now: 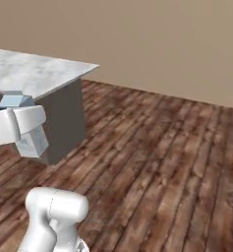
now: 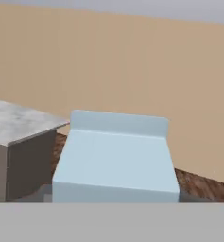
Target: Take out the milk from the fridge and place it on the tray on the counter. Then take the sugar cube near the tray and place it in the tray.
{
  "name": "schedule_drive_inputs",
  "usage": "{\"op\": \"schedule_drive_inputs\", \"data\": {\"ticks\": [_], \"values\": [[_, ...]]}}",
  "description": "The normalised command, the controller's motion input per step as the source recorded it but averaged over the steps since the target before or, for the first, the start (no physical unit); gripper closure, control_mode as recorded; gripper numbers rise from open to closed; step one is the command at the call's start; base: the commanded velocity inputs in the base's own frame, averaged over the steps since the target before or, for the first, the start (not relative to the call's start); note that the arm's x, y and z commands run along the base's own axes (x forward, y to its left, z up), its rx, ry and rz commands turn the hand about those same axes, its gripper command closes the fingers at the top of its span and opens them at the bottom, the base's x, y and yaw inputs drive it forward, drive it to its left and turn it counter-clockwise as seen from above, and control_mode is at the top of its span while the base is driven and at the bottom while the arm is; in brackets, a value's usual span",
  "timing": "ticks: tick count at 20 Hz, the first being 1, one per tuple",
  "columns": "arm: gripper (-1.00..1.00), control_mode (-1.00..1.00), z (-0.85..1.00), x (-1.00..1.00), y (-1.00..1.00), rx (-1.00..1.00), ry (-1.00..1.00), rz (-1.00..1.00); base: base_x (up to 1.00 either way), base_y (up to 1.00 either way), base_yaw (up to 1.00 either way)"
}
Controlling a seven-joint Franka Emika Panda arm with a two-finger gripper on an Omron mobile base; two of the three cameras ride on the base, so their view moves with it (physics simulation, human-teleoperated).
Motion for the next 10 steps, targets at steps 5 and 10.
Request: {"op": "schedule_drive_inputs", "data": {"ticks": [5,10], "values": [[1.00,1.00,0.00,0.00,0.00,0.00,0.00,0.00,0.11,0.30,0.89],[1.00,1.00,0.00,0.00,0.00,0.00,0.00,0.00,0.34,0.38,0.80]]}}
